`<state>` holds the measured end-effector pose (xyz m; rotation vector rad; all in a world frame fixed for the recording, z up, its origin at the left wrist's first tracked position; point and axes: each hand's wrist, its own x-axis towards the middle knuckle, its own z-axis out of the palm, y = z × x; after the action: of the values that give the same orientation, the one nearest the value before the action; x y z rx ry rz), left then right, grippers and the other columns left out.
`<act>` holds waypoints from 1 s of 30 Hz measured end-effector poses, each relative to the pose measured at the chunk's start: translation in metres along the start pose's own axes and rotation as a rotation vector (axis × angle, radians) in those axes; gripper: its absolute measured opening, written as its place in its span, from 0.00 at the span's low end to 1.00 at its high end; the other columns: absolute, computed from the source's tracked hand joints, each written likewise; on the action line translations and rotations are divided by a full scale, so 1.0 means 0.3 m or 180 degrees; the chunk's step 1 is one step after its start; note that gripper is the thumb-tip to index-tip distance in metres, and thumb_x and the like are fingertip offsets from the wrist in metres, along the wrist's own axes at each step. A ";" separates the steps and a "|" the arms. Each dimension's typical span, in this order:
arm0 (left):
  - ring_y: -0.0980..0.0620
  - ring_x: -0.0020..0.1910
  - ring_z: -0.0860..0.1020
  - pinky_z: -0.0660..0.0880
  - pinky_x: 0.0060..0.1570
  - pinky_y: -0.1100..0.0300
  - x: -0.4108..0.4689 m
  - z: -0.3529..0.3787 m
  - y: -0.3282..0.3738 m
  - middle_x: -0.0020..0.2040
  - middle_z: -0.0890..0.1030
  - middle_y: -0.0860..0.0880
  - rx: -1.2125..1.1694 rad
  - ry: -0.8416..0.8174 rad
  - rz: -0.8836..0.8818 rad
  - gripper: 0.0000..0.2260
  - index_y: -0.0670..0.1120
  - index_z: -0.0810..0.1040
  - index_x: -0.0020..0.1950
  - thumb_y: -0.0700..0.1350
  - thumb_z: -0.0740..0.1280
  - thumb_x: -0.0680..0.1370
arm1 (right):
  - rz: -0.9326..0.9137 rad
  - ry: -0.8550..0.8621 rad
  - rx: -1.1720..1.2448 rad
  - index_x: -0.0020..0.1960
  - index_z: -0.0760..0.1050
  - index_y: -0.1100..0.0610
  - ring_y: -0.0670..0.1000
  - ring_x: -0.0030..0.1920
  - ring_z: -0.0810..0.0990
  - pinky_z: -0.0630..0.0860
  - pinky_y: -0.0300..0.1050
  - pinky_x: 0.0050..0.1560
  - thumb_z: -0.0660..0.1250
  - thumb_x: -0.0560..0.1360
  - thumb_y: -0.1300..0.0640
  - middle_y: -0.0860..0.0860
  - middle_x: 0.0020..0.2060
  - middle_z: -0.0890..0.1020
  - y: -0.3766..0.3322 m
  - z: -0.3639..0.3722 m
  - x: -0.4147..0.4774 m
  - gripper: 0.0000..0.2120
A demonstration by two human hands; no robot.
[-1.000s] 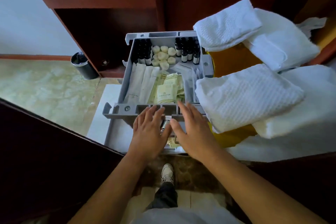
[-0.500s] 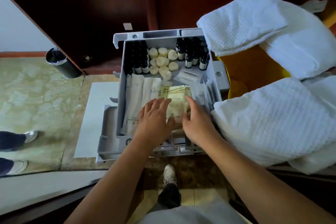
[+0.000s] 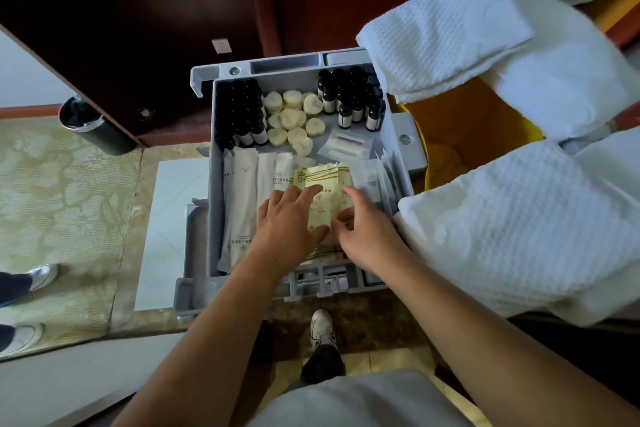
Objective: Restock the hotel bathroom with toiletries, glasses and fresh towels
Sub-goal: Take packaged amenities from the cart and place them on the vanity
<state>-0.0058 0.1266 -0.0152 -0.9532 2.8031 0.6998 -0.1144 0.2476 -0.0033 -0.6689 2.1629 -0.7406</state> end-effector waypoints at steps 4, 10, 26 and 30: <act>0.44 0.68 0.70 0.68 0.70 0.47 0.009 -0.003 0.000 0.67 0.74 0.49 -0.0129 0.0044 -0.0019 0.29 0.56 0.67 0.77 0.56 0.72 0.78 | -0.0035 -0.0064 -0.0030 0.82 0.58 0.48 0.51 0.63 0.81 0.69 0.27 0.37 0.67 0.83 0.56 0.51 0.69 0.79 0.002 -0.006 -0.005 0.31; 0.53 0.61 0.76 0.72 0.56 0.60 0.007 -0.037 0.011 0.63 0.77 0.51 -0.0902 0.0013 -0.0138 0.20 0.53 0.74 0.71 0.44 0.70 0.79 | -0.0198 -0.0088 -0.0059 0.82 0.58 0.48 0.45 0.52 0.77 0.73 0.31 0.43 0.67 0.83 0.56 0.50 0.65 0.80 -0.010 -0.028 -0.038 0.32; 0.48 0.54 0.86 0.84 0.54 0.48 -0.164 -0.315 0.275 0.53 0.83 0.49 -0.3648 0.0031 0.0000 0.13 0.55 0.83 0.61 0.40 0.72 0.80 | -0.0729 0.0477 0.1180 0.77 0.59 0.34 0.35 0.55 0.82 0.81 0.30 0.46 0.72 0.75 0.42 0.41 0.61 0.81 -0.038 -0.281 -0.373 0.35; 0.46 0.54 0.86 0.83 0.55 0.47 -0.238 -0.244 0.360 0.51 0.86 0.50 -0.4090 -0.0218 -0.0146 0.12 0.54 0.84 0.58 0.43 0.73 0.77 | -0.0506 0.0431 0.1403 0.73 0.64 0.32 0.42 0.51 0.87 0.85 0.46 0.53 0.72 0.75 0.42 0.44 0.53 0.86 0.047 -0.322 -0.487 0.30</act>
<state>-0.0095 0.2084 0.1089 -0.9911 2.0014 2.5223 -0.1066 0.3813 0.1105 -0.5712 1.9798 -1.3316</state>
